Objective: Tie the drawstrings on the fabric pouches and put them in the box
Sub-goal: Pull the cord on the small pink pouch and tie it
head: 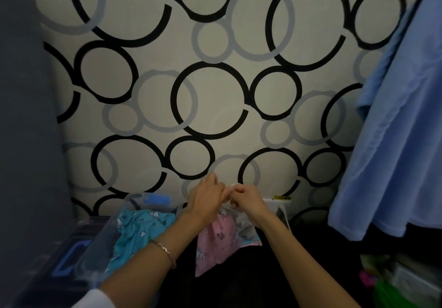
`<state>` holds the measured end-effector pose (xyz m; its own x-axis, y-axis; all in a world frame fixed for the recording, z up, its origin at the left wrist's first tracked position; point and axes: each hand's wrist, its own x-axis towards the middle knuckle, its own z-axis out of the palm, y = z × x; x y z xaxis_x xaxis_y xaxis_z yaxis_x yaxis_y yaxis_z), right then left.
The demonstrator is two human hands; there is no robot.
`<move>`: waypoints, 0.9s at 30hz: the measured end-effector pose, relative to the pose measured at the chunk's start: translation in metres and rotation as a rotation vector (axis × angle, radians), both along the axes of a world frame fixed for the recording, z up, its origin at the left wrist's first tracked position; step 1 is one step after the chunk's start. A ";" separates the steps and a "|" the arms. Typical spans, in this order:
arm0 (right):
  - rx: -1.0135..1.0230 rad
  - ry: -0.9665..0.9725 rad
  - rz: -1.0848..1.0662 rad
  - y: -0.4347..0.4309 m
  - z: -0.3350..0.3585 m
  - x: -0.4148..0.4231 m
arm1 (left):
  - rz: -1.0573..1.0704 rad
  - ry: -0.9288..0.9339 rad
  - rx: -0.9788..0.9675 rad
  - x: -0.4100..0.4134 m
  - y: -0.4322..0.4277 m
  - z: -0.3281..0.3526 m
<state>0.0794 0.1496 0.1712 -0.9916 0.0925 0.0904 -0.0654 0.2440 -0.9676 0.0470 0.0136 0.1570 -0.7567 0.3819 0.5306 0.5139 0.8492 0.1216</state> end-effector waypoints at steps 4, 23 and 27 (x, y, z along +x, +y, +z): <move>-0.018 -0.026 -0.073 0.001 -0.006 0.001 | -0.025 0.073 -0.103 -0.001 -0.006 0.005; 0.588 0.152 0.182 0.014 -0.010 0.001 | -0.414 -0.795 0.604 -0.007 -0.033 0.013; 0.613 0.240 0.167 0.012 -0.010 0.002 | -0.437 -0.806 0.530 -0.002 -0.034 0.023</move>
<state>0.0812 0.1619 0.1608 -0.9341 -0.1983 0.2970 -0.3456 0.7115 -0.6118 0.0451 -0.0201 0.1798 -0.8121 0.5728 0.1111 0.3642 0.3490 0.8635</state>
